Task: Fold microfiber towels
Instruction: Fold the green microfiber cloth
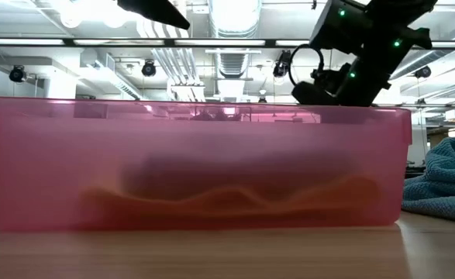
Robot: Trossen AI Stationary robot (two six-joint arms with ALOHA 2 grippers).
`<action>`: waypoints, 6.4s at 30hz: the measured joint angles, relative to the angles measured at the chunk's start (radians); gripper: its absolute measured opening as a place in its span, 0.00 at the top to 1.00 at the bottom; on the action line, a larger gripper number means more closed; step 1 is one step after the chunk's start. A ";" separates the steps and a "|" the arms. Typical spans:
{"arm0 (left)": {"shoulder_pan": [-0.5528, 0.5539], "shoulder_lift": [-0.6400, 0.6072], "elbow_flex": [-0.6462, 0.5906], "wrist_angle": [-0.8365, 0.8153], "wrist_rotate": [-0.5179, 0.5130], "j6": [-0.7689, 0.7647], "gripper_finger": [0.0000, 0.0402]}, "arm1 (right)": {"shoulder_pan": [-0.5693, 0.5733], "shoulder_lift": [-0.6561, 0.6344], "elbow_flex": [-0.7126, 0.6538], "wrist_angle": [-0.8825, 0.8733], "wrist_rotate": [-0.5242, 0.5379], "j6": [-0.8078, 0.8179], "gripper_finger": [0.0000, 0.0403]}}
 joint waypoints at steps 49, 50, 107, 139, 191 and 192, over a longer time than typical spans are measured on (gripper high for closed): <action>0.000 0.006 -0.003 0.048 0.000 0.026 0.60 | -0.039 -0.070 0.000 0.046 -0.238 -0.296 0.60; 0.000 0.006 -0.003 0.048 0.000 0.026 0.60 | -0.039 -0.084 0.000 0.019 -0.238 -0.297 0.61; 0.001 0.057 -0.005 0.100 0.000 0.072 0.60 | -0.099 -0.106 -0.051 0.113 -0.345 -0.311 0.61; 0.001 0.057 -0.005 0.118 0.000 0.079 0.60 | -0.136 0.159 0.035 0.092 -0.296 -0.360 0.81; 0.001 0.057 -0.020 0.127 0.000 0.076 0.60 | -0.136 0.285 0.179 0.265 -0.275 -0.427 0.94; 0.001 0.057 -0.020 0.128 0.000 0.077 0.60 | -0.136 0.285 0.179 0.265 -0.275 -0.427 0.92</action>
